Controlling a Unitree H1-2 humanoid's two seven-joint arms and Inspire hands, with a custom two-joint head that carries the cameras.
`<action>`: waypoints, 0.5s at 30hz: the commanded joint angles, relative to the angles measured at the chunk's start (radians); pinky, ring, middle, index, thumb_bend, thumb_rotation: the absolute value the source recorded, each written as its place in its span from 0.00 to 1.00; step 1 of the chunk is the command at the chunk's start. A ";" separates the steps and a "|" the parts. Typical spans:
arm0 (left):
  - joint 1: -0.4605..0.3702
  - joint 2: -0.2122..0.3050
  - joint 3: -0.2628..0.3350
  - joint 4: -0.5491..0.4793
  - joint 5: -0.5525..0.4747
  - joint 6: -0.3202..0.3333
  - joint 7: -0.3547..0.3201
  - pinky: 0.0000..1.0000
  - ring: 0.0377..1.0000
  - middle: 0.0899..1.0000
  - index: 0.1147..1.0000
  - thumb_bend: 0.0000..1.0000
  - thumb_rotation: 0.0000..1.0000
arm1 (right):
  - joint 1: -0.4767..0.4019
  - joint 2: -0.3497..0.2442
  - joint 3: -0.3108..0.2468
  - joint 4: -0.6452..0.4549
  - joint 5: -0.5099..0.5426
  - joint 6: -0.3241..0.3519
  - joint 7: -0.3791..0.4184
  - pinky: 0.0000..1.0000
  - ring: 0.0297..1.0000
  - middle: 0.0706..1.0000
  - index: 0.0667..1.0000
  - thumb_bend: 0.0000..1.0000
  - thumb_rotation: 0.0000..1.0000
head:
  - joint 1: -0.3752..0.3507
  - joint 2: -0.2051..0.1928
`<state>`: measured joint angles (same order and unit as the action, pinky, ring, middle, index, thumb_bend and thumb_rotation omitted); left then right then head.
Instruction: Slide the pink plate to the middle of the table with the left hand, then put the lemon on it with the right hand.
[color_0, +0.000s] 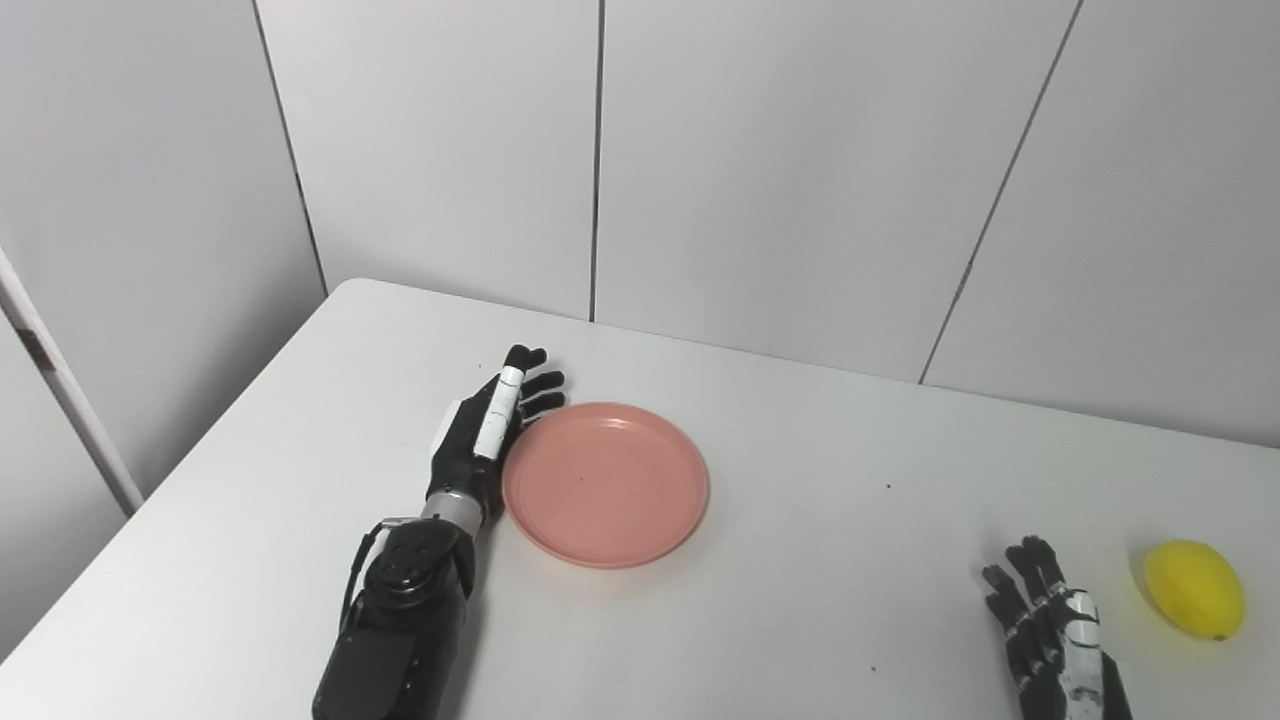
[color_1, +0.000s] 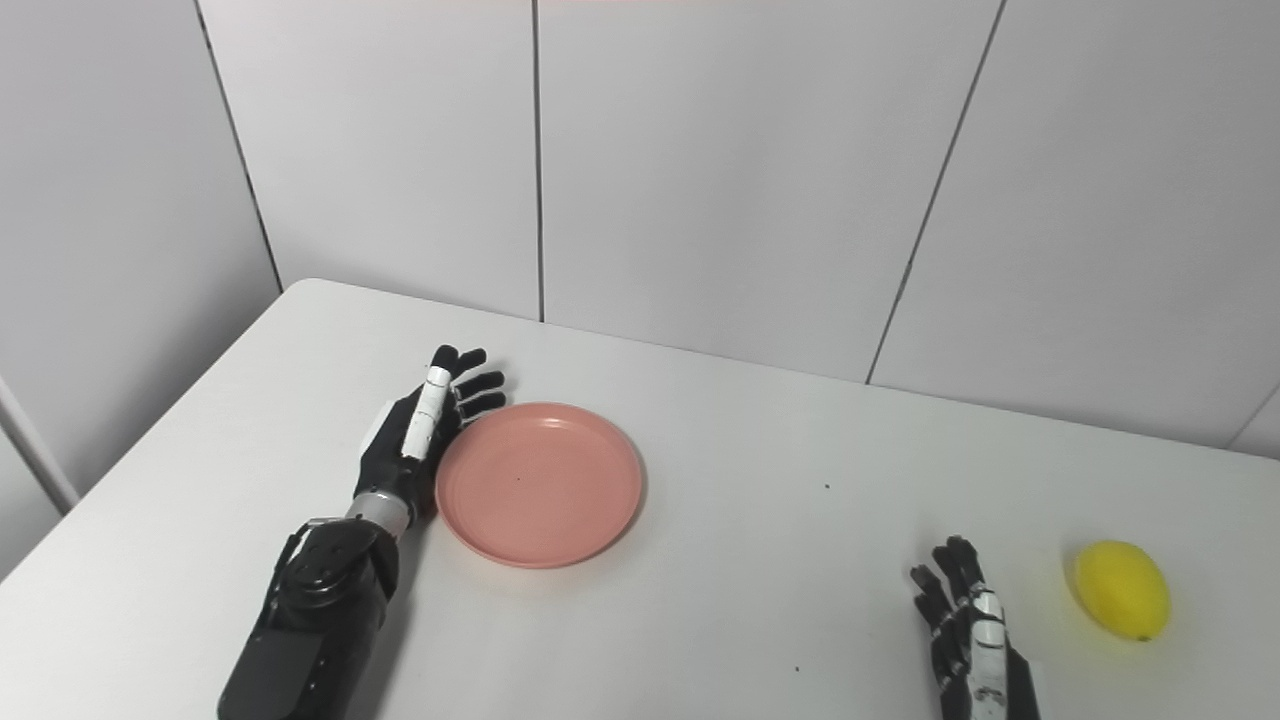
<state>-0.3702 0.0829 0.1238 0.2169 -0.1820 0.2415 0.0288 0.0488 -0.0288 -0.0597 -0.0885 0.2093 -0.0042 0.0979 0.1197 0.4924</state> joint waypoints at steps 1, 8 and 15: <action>0.004 -0.019 -0.010 0.017 0.001 0.084 0.006 0.75 0.77 0.78 0.80 0.87 0.86 | 0.037 0.022 0.012 0.042 0.011 0.006 0.005 0.97 0.91 0.94 0.93 0.61 1.00 | 0.002 0.000; -0.003 -0.039 -0.023 0.031 0.022 0.097 0.005 0.77 0.78 0.77 0.82 0.84 0.87 | 0.039 0.029 0.015 0.027 0.011 0.021 -0.001 0.97 0.92 0.94 0.93 0.62 1.00 | -0.002 0.005; -0.002 -0.071 -0.034 0.036 0.017 0.103 0.008 0.74 0.76 0.74 0.80 0.78 0.86 | 0.038 0.033 0.020 0.027 -0.002 0.010 -0.003 0.94 0.90 0.94 0.93 0.62 1.00 | -0.013 0.008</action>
<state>-0.3853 0.0346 0.1006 0.2202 -0.1675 0.2659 0.0297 0.0518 -0.0144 -0.0502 -0.0947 0.2050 -0.0037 0.0974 0.1059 0.5001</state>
